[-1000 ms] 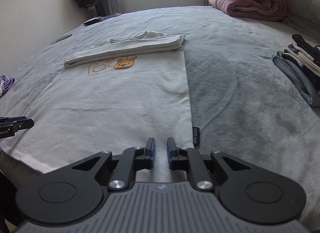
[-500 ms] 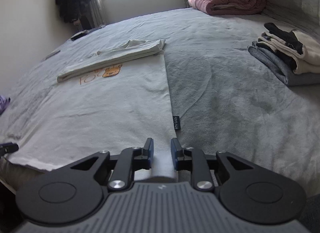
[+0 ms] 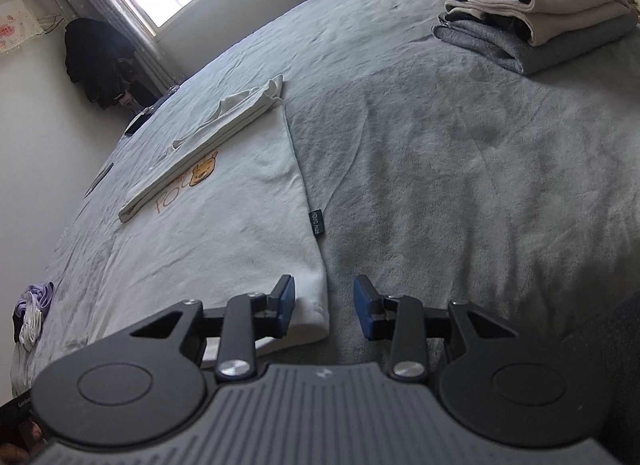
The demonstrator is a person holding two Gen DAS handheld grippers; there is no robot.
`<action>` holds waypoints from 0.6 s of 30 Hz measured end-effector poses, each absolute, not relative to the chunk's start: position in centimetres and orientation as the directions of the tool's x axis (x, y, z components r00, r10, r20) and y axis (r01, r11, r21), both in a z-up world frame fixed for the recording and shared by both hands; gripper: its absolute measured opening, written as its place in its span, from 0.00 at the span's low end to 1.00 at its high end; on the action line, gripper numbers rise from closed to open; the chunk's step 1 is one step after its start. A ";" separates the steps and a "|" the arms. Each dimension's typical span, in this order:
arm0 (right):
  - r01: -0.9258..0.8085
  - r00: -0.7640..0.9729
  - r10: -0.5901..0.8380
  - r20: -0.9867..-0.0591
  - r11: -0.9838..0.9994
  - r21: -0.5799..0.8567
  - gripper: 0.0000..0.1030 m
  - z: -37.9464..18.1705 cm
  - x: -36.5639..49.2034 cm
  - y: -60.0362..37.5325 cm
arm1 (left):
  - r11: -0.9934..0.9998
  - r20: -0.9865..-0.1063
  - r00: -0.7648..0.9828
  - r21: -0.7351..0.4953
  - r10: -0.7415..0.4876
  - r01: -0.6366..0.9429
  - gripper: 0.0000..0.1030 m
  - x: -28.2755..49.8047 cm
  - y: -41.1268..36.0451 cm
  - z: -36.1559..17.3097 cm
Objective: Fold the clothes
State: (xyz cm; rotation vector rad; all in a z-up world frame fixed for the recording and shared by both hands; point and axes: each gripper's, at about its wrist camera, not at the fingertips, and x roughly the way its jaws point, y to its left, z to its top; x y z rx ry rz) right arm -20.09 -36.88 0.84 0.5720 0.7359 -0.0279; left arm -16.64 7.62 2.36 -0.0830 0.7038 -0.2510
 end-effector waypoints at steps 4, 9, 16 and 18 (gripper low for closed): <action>0.211 0.744 0.174 -0.646 0.855 0.474 0.36 0.6 -20.3 -36.6 | 0.968 -0.636 0.729 -0.142 -0.251 0.209 0.39 -16.7 7.3 2.2; 0.220 0.748 0.193 -0.635 0.831 0.511 0.36 0.3 -20.8 -37.0 | 0.967 -0.638 0.727 -0.136 -0.253 0.217 0.34 -16.9 7.2 2.1; 0.219 0.747 0.190 -0.637 0.834 0.506 0.23 0.3 -21.0 -36.6 | 0.970 -0.640 0.730 -0.127 -0.240 0.208 0.18 -17.1 6.7 2.3; 0.213 0.754 0.195 -0.628 0.831 0.514 0.15 0.4 -21.0 -36.6 | 0.971 -0.640 0.732 -0.120 -0.234 0.206 0.11 -17.2 6.5 2.4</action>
